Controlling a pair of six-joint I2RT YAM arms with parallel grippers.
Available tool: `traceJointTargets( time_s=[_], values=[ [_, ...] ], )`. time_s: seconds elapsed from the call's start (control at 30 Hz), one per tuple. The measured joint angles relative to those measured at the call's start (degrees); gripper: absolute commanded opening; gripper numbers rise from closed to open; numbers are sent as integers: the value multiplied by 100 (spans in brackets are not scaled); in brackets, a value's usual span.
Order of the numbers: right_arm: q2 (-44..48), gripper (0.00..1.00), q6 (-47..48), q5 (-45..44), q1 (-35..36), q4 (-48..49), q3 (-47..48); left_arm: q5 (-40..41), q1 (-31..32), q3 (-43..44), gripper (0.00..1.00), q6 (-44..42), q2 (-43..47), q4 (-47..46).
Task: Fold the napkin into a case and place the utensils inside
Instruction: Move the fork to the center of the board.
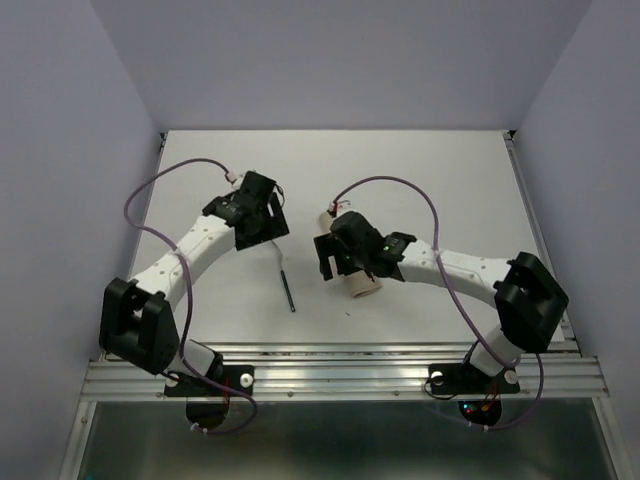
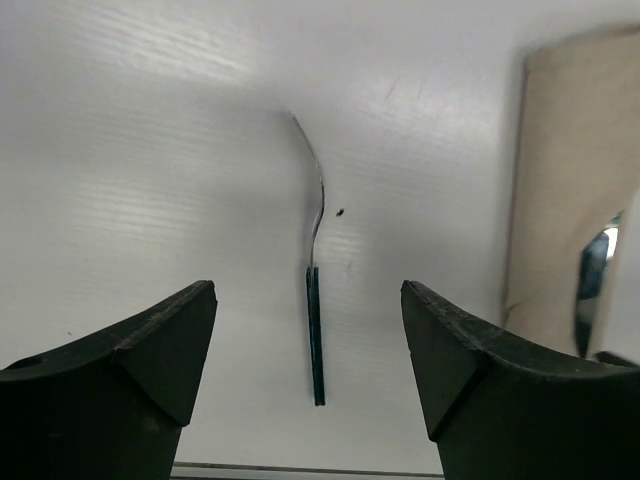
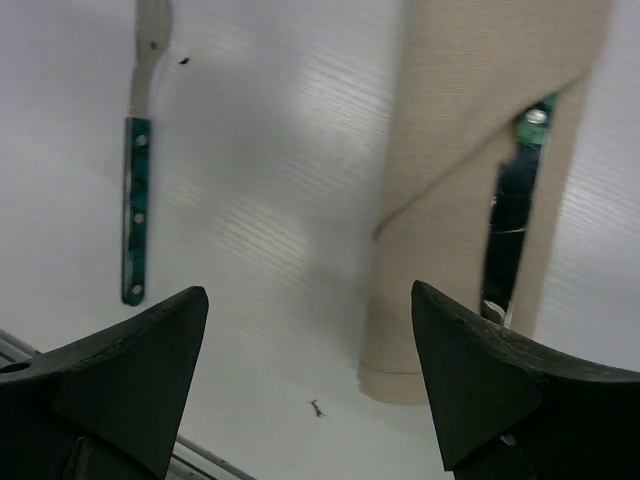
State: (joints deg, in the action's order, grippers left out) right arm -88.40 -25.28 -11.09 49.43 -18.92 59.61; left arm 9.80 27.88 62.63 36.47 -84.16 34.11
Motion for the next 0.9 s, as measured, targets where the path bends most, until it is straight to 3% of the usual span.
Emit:
traceJointTargets(
  time_s=[0.27,0.5,0.6,0.67,0.7,0.8,0.9],
  values=[
    [-1139,80,149,127,1172,13,1152,210,-1329,492,83,-282,1294,348],
    [-1849,69,149,321,1827,9,1300,107,-1451,468,82,-457,1384,468],
    [-2232,52,133,302,1838,11,1384,-20,-1451,334,82,-492,1340,437],
    [-2350,36,138,210,1812,92,1517,-81,-1451,254,82,-516,1325,426],
    [-2387,22,146,201,1808,96,1576,-105,-1451,210,82,-531,1325,431],
    [-2500,1,192,98,1801,166,1668,-166,-1451,168,82,-568,1325,428],
    [-2496,1,343,177,1768,367,1665,-210,-1451,157,82,-603,1325,426]
  ],
)
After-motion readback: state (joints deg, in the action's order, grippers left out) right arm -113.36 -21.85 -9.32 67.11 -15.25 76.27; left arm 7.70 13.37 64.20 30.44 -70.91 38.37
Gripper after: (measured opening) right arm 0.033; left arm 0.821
